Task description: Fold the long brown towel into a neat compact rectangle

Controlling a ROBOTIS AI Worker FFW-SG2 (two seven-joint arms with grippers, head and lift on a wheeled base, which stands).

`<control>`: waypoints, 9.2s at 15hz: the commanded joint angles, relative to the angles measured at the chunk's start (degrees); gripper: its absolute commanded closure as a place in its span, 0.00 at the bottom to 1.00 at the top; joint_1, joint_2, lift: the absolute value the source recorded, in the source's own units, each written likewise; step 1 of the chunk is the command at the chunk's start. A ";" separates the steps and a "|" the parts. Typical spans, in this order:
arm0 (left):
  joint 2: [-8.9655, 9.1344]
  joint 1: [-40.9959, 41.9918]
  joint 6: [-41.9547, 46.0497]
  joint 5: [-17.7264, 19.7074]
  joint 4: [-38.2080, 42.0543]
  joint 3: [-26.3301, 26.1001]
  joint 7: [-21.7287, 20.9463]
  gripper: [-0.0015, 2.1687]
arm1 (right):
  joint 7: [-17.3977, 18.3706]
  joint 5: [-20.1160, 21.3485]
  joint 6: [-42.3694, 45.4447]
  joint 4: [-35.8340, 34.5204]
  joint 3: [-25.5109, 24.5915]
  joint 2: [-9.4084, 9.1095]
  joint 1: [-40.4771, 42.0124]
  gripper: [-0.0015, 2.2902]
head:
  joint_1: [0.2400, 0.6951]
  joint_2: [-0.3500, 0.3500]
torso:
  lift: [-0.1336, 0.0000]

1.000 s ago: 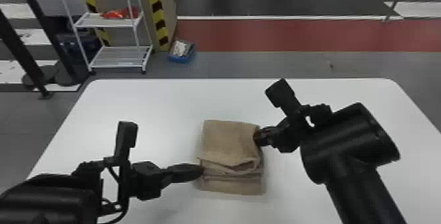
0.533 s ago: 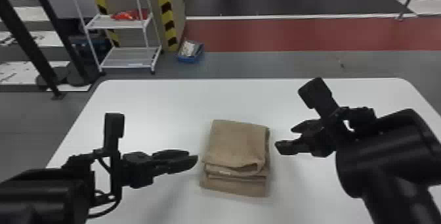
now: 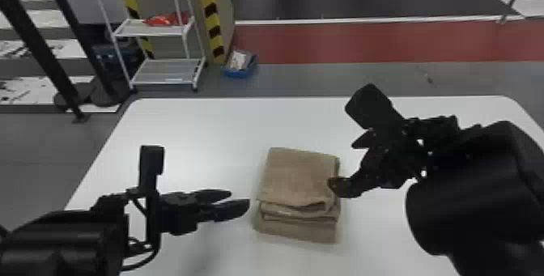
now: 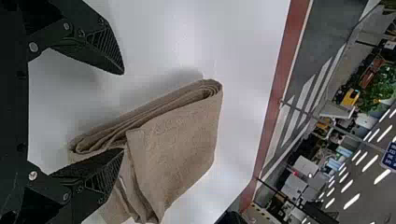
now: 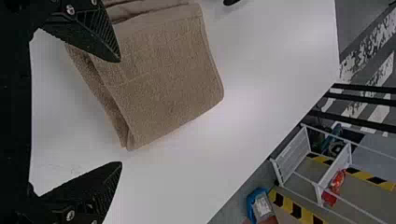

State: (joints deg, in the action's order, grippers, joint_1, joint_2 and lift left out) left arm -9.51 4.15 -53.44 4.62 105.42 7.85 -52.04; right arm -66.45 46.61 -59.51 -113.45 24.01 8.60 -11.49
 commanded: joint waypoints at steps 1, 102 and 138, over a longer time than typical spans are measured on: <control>-0.33 0.51 0.04 -0.23 -0.13 0.15 -0.25 0.17 | -2.63 3.83 0.48 -0.37 3.85 0.63 0.15 0.05 | 1.00 0.66 | 0.07; 2.40 4.90 8.12 -3.57 1.02 -4.33 2.39 0.85 | -11.88 13.24 -2.16 5.00 23.19 1.15 -9.69 0.53 | 1.00 0.76 | 0.07; 2.04 5.69 8.65 -2.95 1.63 -4.33 2.03 0.85 | -11.88 11.83 -3.91 -0.28 18.88 4.23 -1.26 0.89 | 1.00 0.70 | 0.07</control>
State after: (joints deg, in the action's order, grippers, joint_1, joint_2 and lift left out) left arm -7.47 9.42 -44.75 1.64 106.64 3.30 -50.08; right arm -78.05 58.17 -63.38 -113.42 42.72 12.62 -13.26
